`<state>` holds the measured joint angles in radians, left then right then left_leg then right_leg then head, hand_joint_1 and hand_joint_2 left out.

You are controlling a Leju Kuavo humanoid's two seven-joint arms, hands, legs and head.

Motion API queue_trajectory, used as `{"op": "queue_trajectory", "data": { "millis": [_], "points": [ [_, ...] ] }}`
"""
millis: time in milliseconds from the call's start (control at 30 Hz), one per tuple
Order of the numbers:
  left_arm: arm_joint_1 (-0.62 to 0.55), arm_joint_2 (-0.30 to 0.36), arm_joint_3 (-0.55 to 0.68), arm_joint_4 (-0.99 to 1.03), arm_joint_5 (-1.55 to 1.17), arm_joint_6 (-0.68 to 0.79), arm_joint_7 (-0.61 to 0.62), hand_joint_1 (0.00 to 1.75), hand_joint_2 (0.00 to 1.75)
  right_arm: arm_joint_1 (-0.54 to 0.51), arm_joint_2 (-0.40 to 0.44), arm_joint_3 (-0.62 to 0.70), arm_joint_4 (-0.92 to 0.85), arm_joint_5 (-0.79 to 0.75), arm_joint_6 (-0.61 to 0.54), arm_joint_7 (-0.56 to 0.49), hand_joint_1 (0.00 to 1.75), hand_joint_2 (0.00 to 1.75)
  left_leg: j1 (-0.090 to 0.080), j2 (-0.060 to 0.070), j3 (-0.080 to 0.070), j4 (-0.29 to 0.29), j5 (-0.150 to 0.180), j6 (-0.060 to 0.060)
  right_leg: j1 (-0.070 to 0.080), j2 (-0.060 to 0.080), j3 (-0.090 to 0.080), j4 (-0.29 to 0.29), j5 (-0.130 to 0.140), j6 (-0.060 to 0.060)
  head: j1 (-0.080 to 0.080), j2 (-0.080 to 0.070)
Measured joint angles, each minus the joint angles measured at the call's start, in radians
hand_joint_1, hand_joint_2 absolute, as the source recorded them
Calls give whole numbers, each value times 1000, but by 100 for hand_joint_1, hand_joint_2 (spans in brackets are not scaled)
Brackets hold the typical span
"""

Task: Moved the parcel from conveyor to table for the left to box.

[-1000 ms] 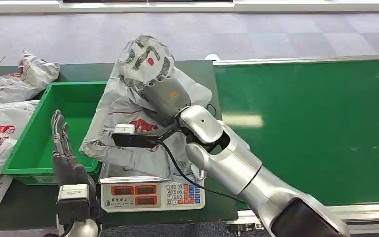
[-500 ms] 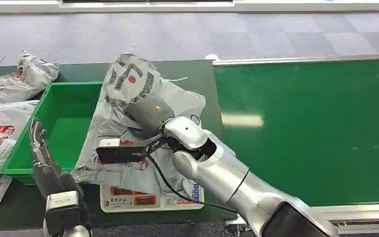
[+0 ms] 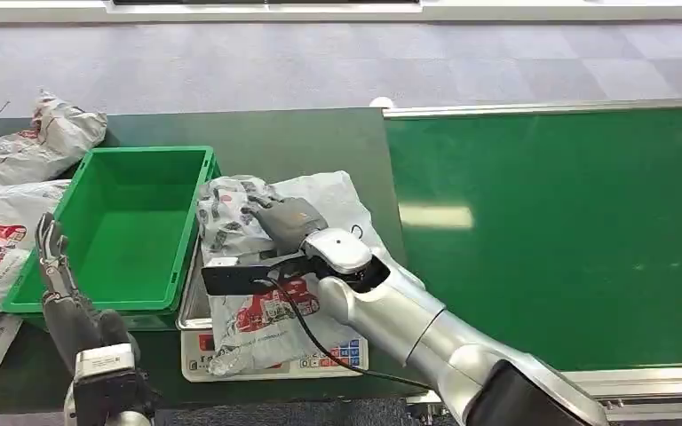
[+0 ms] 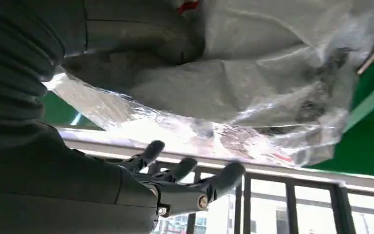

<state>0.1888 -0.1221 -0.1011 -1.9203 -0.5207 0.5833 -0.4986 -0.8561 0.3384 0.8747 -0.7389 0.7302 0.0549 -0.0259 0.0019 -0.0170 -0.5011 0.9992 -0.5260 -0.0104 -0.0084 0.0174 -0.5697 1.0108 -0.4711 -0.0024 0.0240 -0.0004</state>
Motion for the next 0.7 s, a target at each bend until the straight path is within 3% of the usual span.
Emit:
{"op": "queue_trajectory", "data": {
  "millis": [167, 300, 433, 700],
  "points": [
    [0, 1, 0, -5, -6, -3, 4, 0, 0, -5, -5, 0, 14, 12, -8, 11, 0, 0, 0, 0, 0, 0, 0, 0, 0, 0, 0, 0, 0, 0, 0, 0],
    [0, 2, 1, -6, -14, 6, -1, 0, 0, -4, -16, -6, 4, 43, -92, 41, 0, 0, 0, 0, 0, 0, 0, 0, 0, 0, 0, 0, 0, 0, 0, 0],
    [0, 2, 1, -8, -33, 29, -16, 0, 0, 19, -64, -59, -122, 72, -132, 47, 0, 0, 0, 0, 0, 0, 0, 0, 0, 0, 0, 0, 0, 0, 0, 0],
    [1, 2, 1, -18, -66, 78, -64, 0, 0, 77, -128, -178, -327, 37, -211, -55, 0, 0, -1, 0, 0, 0, 0, 0, 0, 0, -1, 0, 0, 0, 0, 0]
  ]
}}
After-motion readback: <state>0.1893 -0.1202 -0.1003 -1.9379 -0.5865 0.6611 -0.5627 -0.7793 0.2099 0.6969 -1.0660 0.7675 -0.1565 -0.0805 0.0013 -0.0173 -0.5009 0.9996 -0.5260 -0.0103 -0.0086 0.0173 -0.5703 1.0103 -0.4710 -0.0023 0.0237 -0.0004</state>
